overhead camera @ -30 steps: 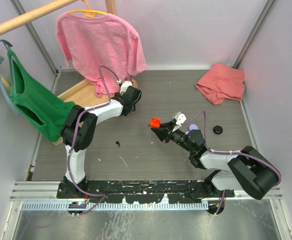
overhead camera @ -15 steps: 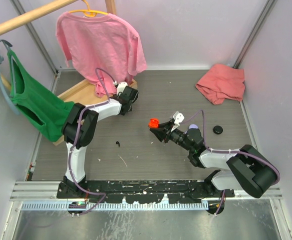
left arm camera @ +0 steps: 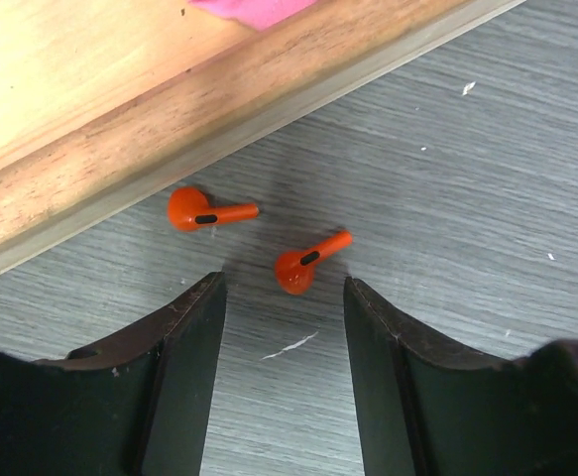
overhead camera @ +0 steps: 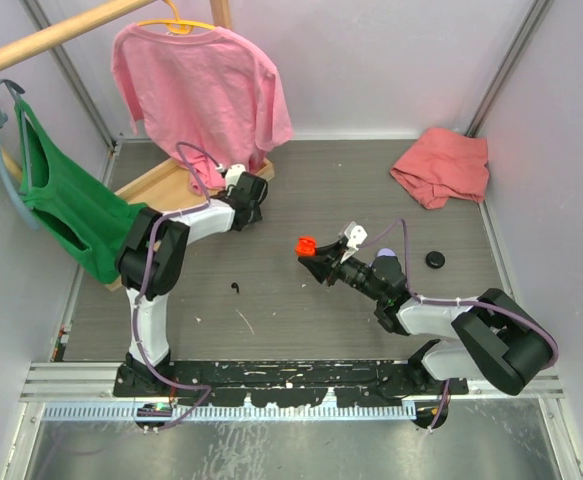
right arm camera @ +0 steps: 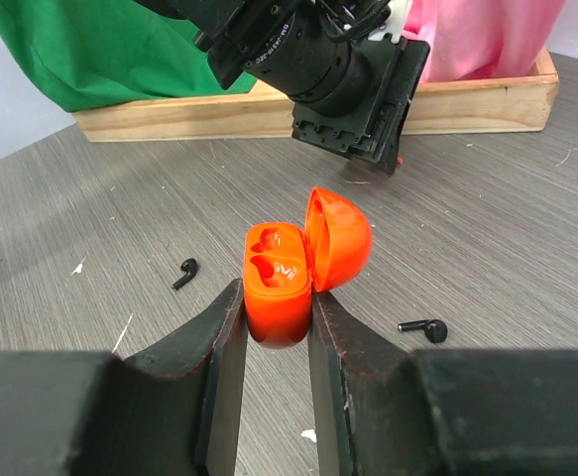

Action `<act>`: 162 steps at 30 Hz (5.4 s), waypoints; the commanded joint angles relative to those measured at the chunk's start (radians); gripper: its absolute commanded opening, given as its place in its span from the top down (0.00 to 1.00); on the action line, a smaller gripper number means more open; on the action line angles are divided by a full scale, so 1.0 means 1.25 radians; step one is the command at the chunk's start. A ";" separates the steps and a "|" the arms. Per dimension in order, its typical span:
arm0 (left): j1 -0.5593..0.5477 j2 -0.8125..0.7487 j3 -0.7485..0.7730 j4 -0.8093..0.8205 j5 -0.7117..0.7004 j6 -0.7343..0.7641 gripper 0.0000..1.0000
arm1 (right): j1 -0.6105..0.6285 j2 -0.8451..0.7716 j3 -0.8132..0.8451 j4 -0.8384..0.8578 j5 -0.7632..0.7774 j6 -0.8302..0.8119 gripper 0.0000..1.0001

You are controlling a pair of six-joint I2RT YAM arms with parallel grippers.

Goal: Insert the wireless bluetooth earbuds into the charging case
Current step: Adjust the earbud at the center of the board.

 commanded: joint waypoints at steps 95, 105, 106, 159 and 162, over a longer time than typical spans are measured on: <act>0.100 0.082 0.207 -0.262 0.327 0.302 0.62 | 0.002 0.025 0.055 0.007 -0.048 0.012 0.99; 0.100 0.091 0.226 -0.277 0.334 0.306 0.75 | 0.001 0.025 0.055 0.007 -0.048 0.011 0.99; 0.100 0.090 0.226 -0.277 0.333 0.307 0.77 | 0.002 0.026 0.055 0.007 -0.047 0.011 0.99; -0.032 -0.078 0.069 -0.436 0.369 0.364 0.55 | 0.003 0.028 0.064 -0.006 -0.065 0.010 0.99; -0.028 -0.064 0.085 -0.459 0.383 0.385 0.55 | 0.003 0.028 0.064 -0.007 -0.066 0.009 0.99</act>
